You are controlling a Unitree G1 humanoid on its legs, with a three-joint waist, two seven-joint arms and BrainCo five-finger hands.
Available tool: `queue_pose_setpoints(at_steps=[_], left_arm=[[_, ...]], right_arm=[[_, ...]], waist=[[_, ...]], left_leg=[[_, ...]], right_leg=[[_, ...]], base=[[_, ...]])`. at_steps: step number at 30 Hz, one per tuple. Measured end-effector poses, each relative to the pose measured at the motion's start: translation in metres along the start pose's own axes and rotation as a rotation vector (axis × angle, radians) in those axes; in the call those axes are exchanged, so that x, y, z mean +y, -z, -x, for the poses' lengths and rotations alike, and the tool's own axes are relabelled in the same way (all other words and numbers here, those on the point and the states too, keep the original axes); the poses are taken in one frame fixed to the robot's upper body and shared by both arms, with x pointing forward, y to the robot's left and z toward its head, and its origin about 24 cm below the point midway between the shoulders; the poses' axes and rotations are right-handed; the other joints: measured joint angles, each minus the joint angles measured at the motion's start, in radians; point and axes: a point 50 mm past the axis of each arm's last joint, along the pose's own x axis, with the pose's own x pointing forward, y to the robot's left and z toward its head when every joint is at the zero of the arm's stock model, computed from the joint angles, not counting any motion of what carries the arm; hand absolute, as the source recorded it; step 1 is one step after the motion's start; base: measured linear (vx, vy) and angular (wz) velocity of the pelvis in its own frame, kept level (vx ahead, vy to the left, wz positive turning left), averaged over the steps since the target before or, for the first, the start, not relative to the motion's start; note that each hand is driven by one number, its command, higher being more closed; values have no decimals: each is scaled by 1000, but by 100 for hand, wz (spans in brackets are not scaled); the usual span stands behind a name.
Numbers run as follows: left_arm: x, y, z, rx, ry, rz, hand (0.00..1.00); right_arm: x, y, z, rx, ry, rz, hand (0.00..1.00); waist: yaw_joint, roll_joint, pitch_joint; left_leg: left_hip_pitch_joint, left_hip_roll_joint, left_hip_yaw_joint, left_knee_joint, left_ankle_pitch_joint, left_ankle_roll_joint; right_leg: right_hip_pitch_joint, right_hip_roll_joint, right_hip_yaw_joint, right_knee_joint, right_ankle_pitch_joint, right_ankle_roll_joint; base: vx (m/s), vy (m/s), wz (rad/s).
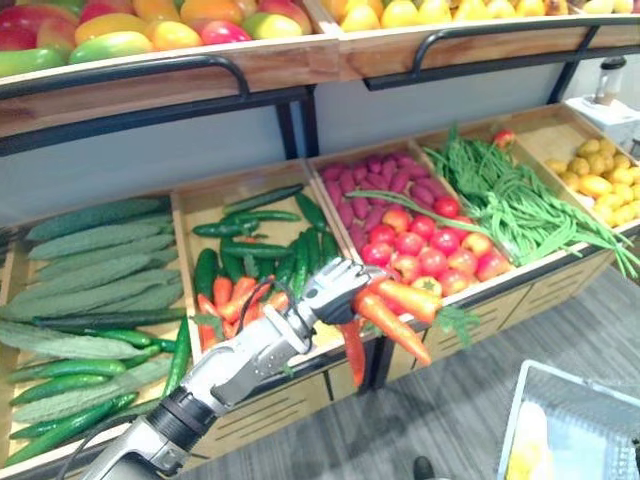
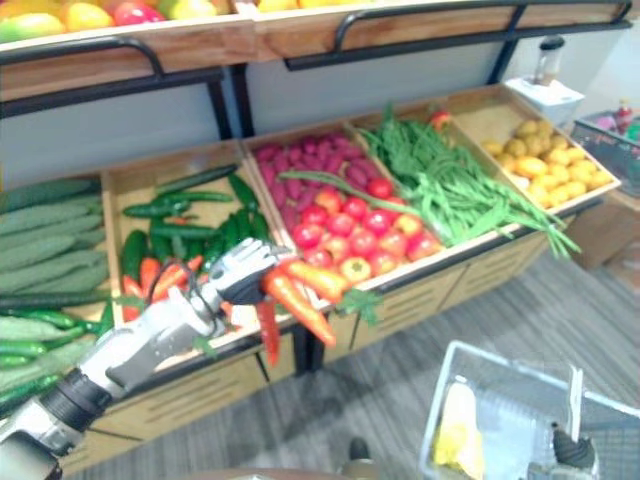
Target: Pick vegetable in the basket
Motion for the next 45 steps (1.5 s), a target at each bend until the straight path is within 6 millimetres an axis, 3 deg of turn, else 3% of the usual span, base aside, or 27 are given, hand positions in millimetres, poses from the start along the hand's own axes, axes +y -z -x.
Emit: queue_pose_setpoints(at_steps=[6,10,12,18,24,30,34,36,38,45], left_arm=[[2,-12,-8,-70,-6,4,100],[0,-22,-18,-138,10,11,100],[0,-28,-19,-169,10,41,100],[-3,-57,-32,-350,83,70,100],[-7,-78,-34,-474,149,137,100],[-12,-86,-34,-510,205,150,100],[-14,-92,-35,-527,213,190,100],[-16,-96,-37,-541,217,200,100],[-19,-98,-35,-547,241,201,100],[-20,-106,-39,-570,237,221,100]], right_arm=[[-18,-29,-4,-130,38,50,100],[-27,-74,-6,-315,26,204,100],[-25,-108,-4,-447,10,268,100],[-3,-192,10,-792,-89,429,100],[23,-257,40,-1086,-204,587,100],[40,-286,69,-1277,-297,746,100],[43,-294,84,-1363,-330,815,100],[41,-299,92,-1397,-358,827,100],[44,-304,99,-1428,-384,835,100],[45,-312,121,-1510,-478,789,100]], waist=[[-3,0,0],[-10,-4,2],[-22,-5,4],[-29,9,22],[-28,32,70],[-32,49,93],[-33,47,100],[-34,48,104],[-54,49,106],[-55,47,110]], left_leg=[[22,3,39,0,-15,-6],[39,5,83,25,-39,-11],[37,18,115,75,-69,-19],[63,86,241,239,-173,-48],[70,148,358,380,-252,-67],[97,184,455,442,-286,-81],[108,211,495,490,-310,-88],[108,214,514,507,-319,-89],[108,223,520,521,-324,-89],[129,240,560,539,-330,-93]], right_leg=[[-1,9,30,2,0,0],[-6,17,71,6,-1,1],[-19,27,106,12,0,1],[-38,86,219,40,1,1],[-78,140,323,43,28,5],[-104,190,394,58,37,7],[-113,218,426,63,43,8],[-124,223,441,63,47,13],[-124,226,443,63,48,13],[-127,255,473,63,58,10]], base=[[13,-13,-16],[23,0,-33],[55,-8,-46],[52,8,-60],[-7,35,-59],[4,42,-46],[-4,28,-30],[-5,33,-22],[-2,32,-9],[4,25,-15]])
